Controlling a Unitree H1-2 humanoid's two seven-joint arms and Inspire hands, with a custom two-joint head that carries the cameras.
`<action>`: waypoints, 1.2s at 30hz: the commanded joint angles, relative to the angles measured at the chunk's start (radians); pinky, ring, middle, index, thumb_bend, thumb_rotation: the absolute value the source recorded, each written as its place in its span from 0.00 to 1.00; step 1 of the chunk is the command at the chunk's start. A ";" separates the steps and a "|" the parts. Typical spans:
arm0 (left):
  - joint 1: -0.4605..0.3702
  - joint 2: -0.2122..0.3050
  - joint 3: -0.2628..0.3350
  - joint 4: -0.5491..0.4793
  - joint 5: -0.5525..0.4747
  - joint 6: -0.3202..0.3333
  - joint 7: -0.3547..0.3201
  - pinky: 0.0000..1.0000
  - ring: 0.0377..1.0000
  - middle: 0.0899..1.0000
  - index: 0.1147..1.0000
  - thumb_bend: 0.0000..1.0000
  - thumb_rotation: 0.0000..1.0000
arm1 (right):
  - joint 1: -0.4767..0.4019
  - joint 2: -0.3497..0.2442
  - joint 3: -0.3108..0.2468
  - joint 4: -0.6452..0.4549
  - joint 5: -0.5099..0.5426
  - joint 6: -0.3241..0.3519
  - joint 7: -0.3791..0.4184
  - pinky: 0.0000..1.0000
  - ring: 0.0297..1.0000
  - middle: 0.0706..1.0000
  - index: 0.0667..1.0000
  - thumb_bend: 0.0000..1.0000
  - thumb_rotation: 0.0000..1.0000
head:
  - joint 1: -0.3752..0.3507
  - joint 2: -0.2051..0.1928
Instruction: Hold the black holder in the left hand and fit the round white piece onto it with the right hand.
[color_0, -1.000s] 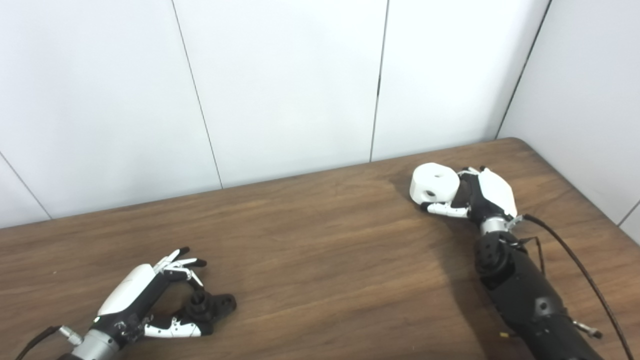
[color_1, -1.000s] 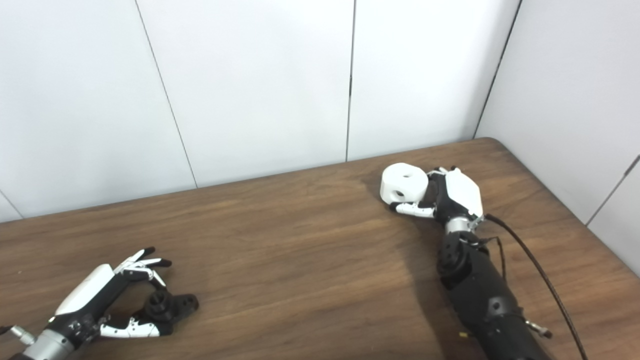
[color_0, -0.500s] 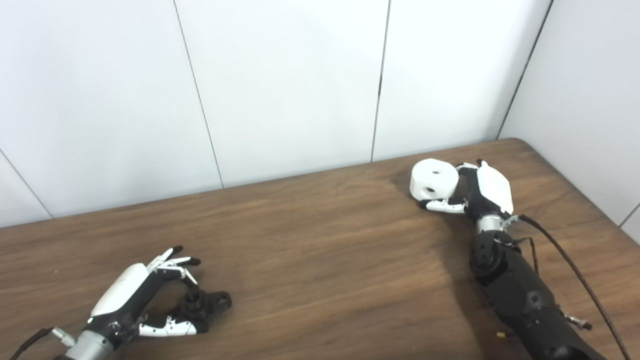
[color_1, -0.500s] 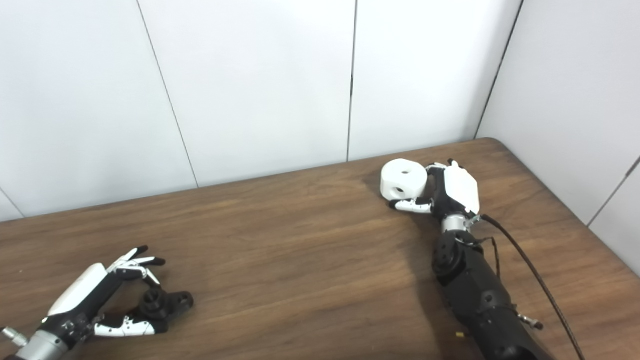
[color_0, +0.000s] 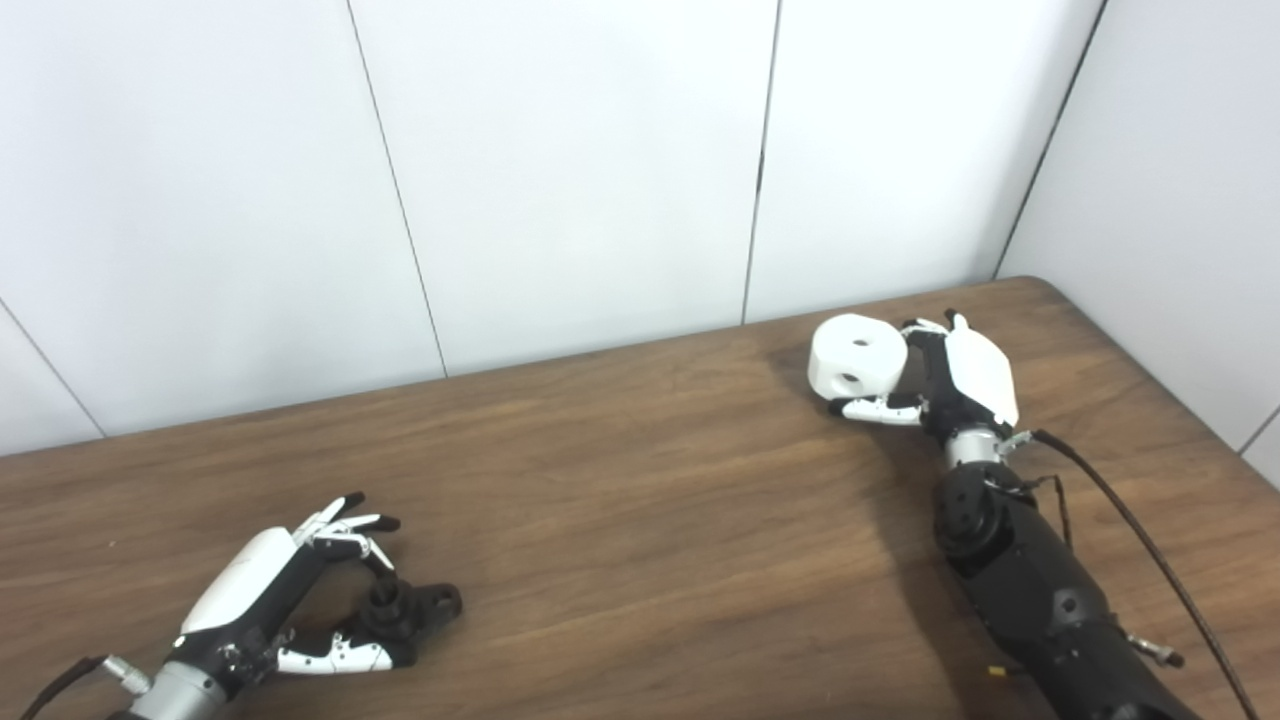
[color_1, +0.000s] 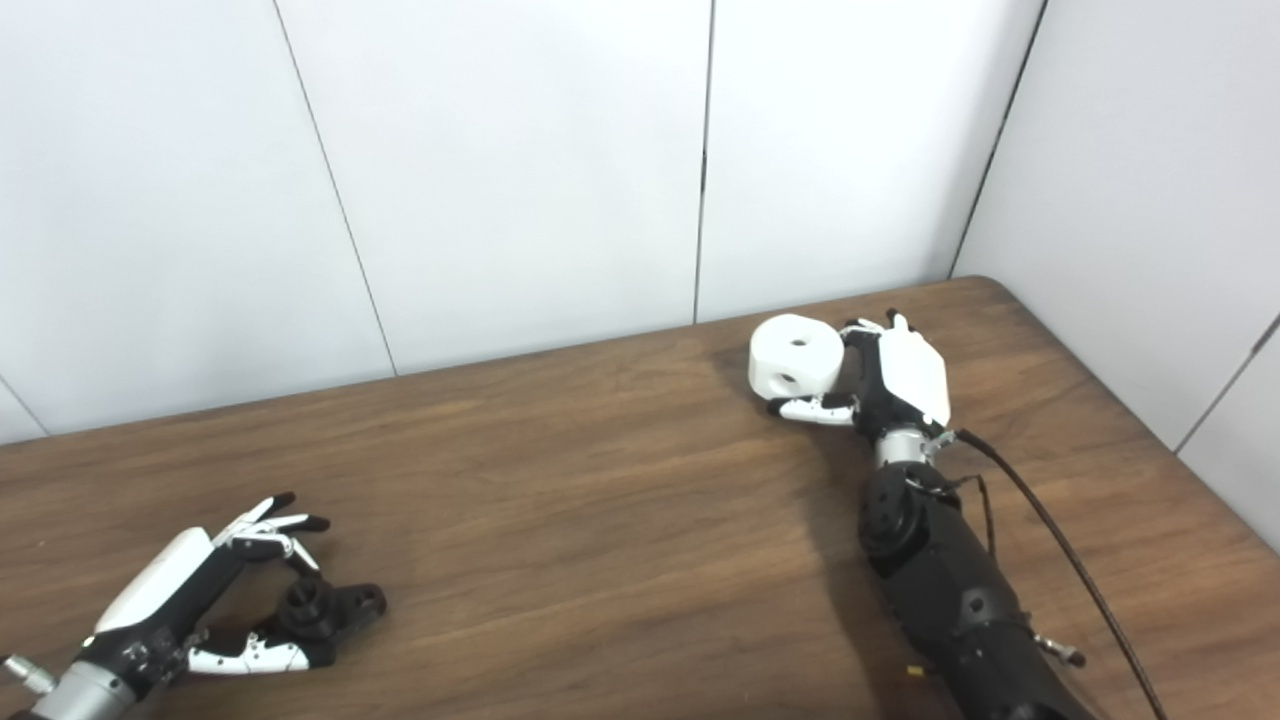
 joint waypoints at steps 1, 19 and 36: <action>-0.032 0.025 0.003 0.004 0.002 -0.016 0.012 1.00 1.00 0.84 0.42 0.52 0.04 | -0.025 0.004 0.000 -0.067 0.006 -0.044 0.001 1.00 1.00 0.83 0.51 0.67 0.31 | -0.001 0.000; -0.039 -0.014 -0.063 0.102 0.053 -0.013 0.044 1.00 1.00 0.85 0.42 0.52 0.04 | 0.052 0.110 0.048 -0.420 0.031 -0.004 0.190 1.00 1.00 0.85 0.50 0.69 0.41 | 0.094 0.040; -0.049 -0.042 -0.148 0.116 0.095 0.015 0.088 1.00 1.00 0.86 0.42 0.52 0.05 | 0.097 0.181 0.203 -0.625 -0.040 0.032 0.408 1.00 1.00 0.84 0.45 0.52 0.17 | 0.256 0.082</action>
